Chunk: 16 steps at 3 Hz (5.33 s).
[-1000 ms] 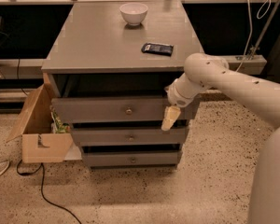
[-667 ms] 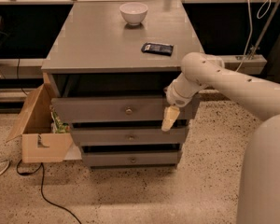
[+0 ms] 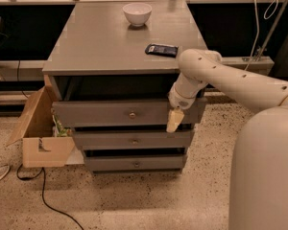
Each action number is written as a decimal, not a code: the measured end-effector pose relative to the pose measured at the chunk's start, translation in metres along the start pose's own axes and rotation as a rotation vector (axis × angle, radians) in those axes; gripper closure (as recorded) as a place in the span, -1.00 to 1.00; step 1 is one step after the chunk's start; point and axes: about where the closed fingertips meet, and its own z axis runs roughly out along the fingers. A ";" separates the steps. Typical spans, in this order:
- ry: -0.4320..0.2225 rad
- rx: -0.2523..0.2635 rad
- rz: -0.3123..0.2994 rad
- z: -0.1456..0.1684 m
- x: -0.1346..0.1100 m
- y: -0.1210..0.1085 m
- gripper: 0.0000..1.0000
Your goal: Open top drawer
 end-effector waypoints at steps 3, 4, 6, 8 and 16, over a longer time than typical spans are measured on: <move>0.021 -0.034 -0.008 -0.023 -0.004 0.009 0.88; -0.010 -0.033 0.001 -0.029 -0.004 0.019 0.38; -0.010 -0.033 0.001 -0.029 -0.004 0.019 -0.45; 0.028 -0.093 -0.031 -0.017 -0.007 0.032 -1.00; 0.108 -0.150 -0.031 -0.016 -0.007 0.112 0.65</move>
Offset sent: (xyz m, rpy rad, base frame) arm -0.0667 -0.0069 0.1036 0.0075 0.0357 0.0439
